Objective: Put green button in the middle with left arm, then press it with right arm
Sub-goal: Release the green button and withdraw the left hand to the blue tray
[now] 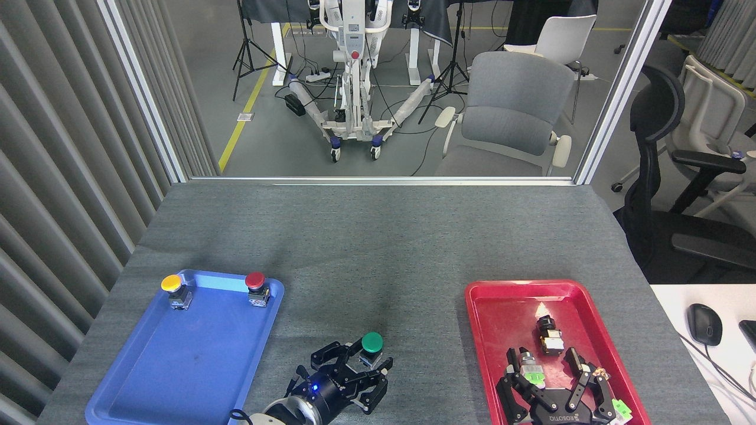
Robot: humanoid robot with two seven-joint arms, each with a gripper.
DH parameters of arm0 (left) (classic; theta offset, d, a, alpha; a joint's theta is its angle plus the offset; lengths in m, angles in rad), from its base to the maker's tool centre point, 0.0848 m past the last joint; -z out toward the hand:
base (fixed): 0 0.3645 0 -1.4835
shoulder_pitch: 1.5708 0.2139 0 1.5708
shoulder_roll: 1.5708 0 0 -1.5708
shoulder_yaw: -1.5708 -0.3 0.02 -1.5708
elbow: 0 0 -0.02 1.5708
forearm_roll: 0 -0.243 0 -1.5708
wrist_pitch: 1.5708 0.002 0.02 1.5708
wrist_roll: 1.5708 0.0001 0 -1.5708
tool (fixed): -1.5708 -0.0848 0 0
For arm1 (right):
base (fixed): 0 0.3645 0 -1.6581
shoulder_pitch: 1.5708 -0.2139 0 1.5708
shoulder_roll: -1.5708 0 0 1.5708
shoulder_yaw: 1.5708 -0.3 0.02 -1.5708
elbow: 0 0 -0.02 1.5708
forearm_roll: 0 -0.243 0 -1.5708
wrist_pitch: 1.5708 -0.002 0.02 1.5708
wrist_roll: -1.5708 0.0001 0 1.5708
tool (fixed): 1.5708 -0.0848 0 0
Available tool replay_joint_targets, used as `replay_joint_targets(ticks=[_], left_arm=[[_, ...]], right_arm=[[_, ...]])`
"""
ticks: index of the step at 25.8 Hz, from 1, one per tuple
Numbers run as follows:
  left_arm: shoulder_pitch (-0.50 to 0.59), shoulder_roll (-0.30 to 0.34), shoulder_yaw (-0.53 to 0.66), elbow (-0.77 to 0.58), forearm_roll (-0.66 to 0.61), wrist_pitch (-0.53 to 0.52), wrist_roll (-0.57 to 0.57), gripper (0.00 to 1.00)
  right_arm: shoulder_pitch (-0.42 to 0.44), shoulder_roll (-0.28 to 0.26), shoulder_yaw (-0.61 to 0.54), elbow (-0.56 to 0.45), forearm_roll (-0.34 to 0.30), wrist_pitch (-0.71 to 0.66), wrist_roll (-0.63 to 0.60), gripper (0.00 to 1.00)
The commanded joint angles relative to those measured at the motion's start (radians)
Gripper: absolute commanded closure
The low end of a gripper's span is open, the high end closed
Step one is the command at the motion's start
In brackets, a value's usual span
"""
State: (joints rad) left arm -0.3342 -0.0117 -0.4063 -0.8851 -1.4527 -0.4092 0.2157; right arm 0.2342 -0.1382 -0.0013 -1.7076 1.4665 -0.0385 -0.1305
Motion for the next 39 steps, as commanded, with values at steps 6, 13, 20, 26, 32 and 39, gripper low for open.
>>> replay_joint_targets(ticks=[6,13,20,26,32,39], left_arm=[[0.216,0.174,0.116,-0.456,0.060,0.056,-0.059,0.01],[0.475,0.259,0.484,-0.727,0.150,0.076,-0.052,0.01],[0.528,0.245,0.520,-0.715,0.158,0.196,-0.047,0.01],[0.517,0.245,0.518,-0.707,0.201,0.190,-0.065,0.01],[0.518,0.251,0.518,-0.701,0.212,0.181,-0.067,0.01],[0.521,0.257,0.532,-0.704,0.213,0.191,-0.084,0.01]], right_arm=[[-0.035,0.002,0.015,0.043,0.000,-0.001,0.000,0.00],[-0.105,0.011,0.098,0.065,0.009,-0.009,0.005,0.15],[-0.243,0.066,0.244,0.195,0.129,0.016,-0.005,0.93],[-0.332,0.114,0.359,0.307,0.152,0.022,0.026,1.00],[-0.394,0.164,0.400,0.459,0.144,0.037,0.017,1.00],[-0.394,0.183,0.405,0.533,0.146,0.072,0.020,1.00]])
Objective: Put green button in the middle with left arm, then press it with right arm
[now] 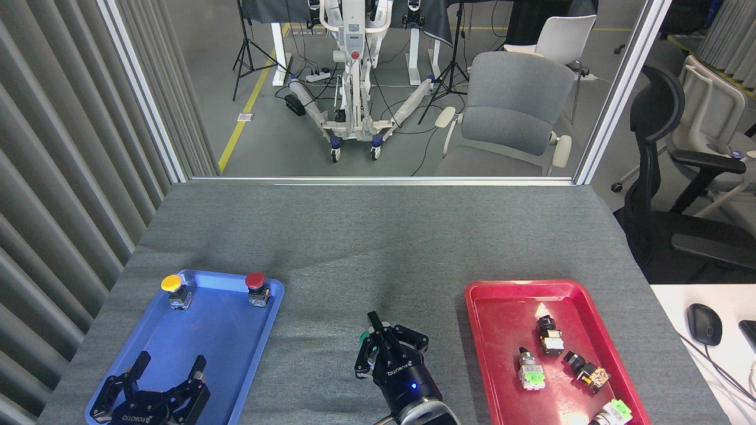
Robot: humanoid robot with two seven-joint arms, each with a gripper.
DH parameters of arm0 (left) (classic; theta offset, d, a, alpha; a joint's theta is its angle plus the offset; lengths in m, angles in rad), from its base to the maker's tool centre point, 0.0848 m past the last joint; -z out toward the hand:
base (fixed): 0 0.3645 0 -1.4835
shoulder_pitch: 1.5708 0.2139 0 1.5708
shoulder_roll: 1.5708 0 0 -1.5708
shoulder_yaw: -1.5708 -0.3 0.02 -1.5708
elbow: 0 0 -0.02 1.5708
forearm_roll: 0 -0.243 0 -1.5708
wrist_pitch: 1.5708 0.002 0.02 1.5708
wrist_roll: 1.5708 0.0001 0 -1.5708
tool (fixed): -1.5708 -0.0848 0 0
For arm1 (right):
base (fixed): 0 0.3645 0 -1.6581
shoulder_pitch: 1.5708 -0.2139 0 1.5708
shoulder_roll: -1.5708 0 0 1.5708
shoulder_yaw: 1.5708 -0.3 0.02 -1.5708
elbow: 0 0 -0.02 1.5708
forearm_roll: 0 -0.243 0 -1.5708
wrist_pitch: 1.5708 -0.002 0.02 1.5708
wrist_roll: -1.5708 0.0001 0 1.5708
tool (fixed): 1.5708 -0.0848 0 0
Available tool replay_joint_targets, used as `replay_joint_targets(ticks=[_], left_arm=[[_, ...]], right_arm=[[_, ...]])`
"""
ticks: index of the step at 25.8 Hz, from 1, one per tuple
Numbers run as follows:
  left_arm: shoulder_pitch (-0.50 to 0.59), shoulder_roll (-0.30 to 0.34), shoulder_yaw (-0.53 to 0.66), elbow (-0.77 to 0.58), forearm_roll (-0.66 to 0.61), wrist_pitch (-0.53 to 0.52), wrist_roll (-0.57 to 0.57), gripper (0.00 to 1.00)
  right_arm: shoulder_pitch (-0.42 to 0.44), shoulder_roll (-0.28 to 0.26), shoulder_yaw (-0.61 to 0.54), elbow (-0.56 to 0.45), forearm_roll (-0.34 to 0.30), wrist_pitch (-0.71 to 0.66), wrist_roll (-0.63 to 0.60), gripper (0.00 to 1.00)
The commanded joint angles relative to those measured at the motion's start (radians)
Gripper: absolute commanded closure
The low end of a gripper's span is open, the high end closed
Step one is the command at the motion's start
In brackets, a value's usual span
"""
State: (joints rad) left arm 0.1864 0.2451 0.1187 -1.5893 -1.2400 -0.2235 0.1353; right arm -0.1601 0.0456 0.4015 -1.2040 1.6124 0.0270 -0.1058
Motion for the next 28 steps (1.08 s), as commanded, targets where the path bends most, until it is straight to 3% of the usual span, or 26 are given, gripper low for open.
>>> replay_joint_targets(ticks=[1,12,17,23,28], left_arm=[[-0.001,-0.004,0.007,0.000,0.001,0.003,-0.002,0.01],[0.002,-0.012,0.004,0.002,0.002,0.000,-0.002,0.01],[0.002,-0.013,0.001,0.002,0.002,0.001,-0.003,0.01],[0.002,-0.013,0.001,0.002,0.002,0.001,-0.002,0.01],[0.001,-0.013,0.001,0.003,0.002,0.003,-0.003,0.01]], right_arm=[[0.005,-0.004,0.002,0.038,0.001,0.007,-0.008,1.00],[0.020,-0.058,-0.009,0.092,-0.003,0.002,-0.043,1.00],[0.027,-0.056,-0.006,0.092,-0.003,0.002,-0.043,1.00],[0.048,-0.055,-0.001,0.021,-0.002,0.002,-0.043,1.00],[0.034,-0.024,0.005,0.034,0.000,0.004,-0.034,1.00]])
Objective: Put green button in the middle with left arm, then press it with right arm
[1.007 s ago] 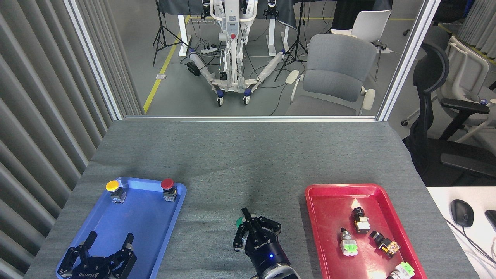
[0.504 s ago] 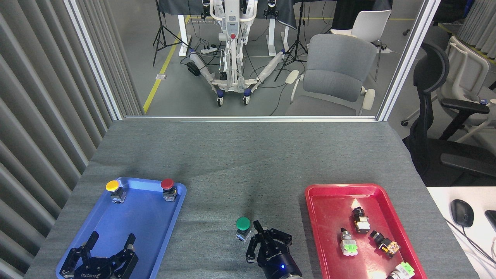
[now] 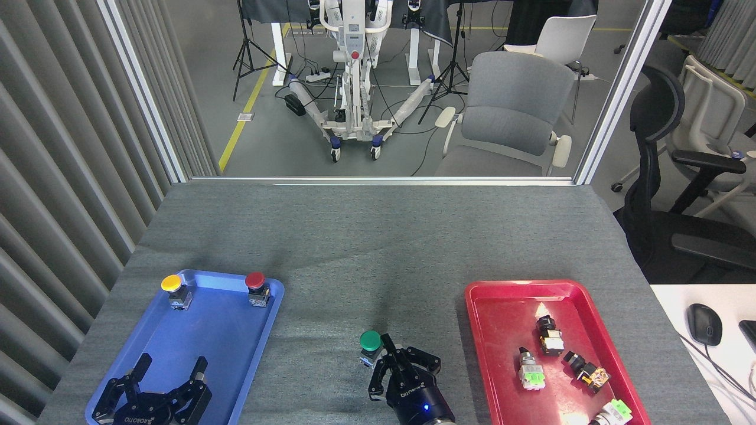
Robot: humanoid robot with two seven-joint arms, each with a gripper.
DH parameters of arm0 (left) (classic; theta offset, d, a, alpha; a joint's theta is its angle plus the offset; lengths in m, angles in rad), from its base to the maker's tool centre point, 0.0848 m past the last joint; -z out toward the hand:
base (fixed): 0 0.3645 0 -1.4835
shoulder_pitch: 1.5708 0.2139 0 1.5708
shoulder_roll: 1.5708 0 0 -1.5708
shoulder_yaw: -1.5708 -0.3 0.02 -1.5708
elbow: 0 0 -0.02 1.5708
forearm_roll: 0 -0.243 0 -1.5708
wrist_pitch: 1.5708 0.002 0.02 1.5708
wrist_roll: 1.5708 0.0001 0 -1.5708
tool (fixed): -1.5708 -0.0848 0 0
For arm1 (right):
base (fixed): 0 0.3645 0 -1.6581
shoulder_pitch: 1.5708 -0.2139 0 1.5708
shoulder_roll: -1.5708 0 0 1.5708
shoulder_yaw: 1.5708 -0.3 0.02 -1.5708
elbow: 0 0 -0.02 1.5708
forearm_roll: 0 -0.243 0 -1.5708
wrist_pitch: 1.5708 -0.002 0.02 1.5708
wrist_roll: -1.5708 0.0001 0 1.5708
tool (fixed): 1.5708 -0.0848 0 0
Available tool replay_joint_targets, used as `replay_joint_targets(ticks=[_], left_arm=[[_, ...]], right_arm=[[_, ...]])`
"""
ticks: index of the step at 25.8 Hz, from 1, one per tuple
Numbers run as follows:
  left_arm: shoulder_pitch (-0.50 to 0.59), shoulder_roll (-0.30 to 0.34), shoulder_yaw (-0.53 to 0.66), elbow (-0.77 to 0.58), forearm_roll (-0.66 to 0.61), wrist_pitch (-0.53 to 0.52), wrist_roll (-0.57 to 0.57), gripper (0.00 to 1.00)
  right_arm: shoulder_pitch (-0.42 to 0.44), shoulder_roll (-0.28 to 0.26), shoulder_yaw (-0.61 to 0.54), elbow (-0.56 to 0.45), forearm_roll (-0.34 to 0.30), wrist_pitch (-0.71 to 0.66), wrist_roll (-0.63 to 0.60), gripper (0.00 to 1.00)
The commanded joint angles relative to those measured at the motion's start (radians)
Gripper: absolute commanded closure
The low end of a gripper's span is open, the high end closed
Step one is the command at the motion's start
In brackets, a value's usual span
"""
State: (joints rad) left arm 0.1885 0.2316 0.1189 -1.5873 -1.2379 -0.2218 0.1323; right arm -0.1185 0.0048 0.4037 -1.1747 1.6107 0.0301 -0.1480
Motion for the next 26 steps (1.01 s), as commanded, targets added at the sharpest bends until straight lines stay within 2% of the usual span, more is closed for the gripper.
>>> replay_joint_targets(ticks=[1,10,19,23,26], left_arm=[[-0.003,0.002,0.001,0.001,0.000,0.001,0.000,0.01],[-0.006,0.000,0.001,0.003,0.000,0.001,0.000,0.01],[-0.006,0.000,0.001,0.003,0.000,0.001,0.000,0.01],[-0.009,0.000,-0.001,0.004,0.000,0.001,0.000,0.01],[-0.009,0.000,-0.001,0.004,0.000,-0.001,0.000,0.01]], right_arm=[[-0.020,0.023,0.010,0.013,0.003,0.001,0.008,1.00],[-0.082,0.058,0.046,0.155,0.006,0.005,0.008,1.00],[-0.082,0.060,0.046,0.156,0.000,0.016,-0.002,1.00],[-0.082,0.067,0.044,0.086,-0.005,0.094,-0.082,1.00],[-0.082,0.087,0.043,0.056,-0.005,0.156,-0.091,1.00]])
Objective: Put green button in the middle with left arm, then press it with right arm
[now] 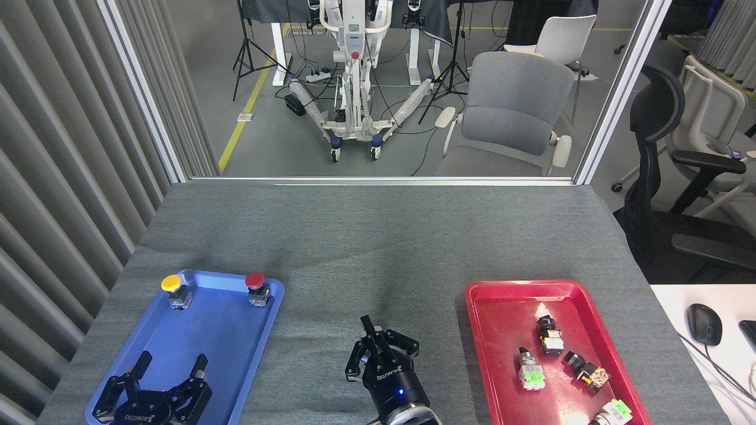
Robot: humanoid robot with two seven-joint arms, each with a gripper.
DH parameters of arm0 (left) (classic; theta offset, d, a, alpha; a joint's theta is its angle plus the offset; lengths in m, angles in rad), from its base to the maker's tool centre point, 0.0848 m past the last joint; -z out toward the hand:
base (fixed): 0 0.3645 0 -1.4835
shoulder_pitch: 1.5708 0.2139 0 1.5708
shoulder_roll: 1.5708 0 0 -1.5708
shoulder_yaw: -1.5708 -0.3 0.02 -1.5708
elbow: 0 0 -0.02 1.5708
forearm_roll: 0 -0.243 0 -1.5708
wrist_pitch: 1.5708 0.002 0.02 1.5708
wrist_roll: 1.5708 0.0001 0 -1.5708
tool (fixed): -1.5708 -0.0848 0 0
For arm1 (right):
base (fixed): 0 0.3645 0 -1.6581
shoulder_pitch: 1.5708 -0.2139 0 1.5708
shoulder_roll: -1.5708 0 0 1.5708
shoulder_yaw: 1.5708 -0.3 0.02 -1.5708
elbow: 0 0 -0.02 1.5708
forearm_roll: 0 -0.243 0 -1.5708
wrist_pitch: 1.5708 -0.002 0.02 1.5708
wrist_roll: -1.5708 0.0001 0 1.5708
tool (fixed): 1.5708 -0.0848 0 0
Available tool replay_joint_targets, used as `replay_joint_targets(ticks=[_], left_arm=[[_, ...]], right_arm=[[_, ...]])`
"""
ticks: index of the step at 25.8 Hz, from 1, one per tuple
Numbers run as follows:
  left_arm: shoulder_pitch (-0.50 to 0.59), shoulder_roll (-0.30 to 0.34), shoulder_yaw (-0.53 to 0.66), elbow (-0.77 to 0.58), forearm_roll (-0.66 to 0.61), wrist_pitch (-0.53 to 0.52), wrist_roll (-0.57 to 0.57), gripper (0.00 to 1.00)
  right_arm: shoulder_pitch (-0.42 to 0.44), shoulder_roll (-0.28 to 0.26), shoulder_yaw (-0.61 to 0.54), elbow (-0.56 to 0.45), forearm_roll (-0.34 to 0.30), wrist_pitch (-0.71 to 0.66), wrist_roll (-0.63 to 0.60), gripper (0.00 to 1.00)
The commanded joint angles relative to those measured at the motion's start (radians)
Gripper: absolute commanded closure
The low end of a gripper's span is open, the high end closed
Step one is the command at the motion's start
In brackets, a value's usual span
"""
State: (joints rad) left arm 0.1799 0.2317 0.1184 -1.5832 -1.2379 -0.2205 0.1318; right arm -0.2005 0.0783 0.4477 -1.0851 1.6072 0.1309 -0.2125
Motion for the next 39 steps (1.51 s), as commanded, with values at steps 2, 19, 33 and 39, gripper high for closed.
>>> replay_joint_targets(ticks=[2,19,33,39], left_arm=[[0.000,0.000,0.000,0.002,0.000,-0.004,0.000,0.01],[-0.034,-0.002,0.000,0.054,0.000,-0.005,0.003,0.01],[-0.083,-0.029,-0.005,0.115,0.000,-0.008,0.015,0.01],[-0.092,-0.028,-0.005,0.124,0.000,-0.008,0.015,0.01]], right_arm=[[0.000,0.011,-0.004,-0.058,-0.001,0.065,-0.028,1.00],[0.332,-0.167,-0.366,-0.435,-0.081,-0.080,-0.038,0.00],[0.397,-0.235,-0.446,-0.449,-0.182,-0.108,-0.031,0.00],[0.398,-0.233,-0.445,-0.450,-0.190,-0.125,-0.028,0.00]])
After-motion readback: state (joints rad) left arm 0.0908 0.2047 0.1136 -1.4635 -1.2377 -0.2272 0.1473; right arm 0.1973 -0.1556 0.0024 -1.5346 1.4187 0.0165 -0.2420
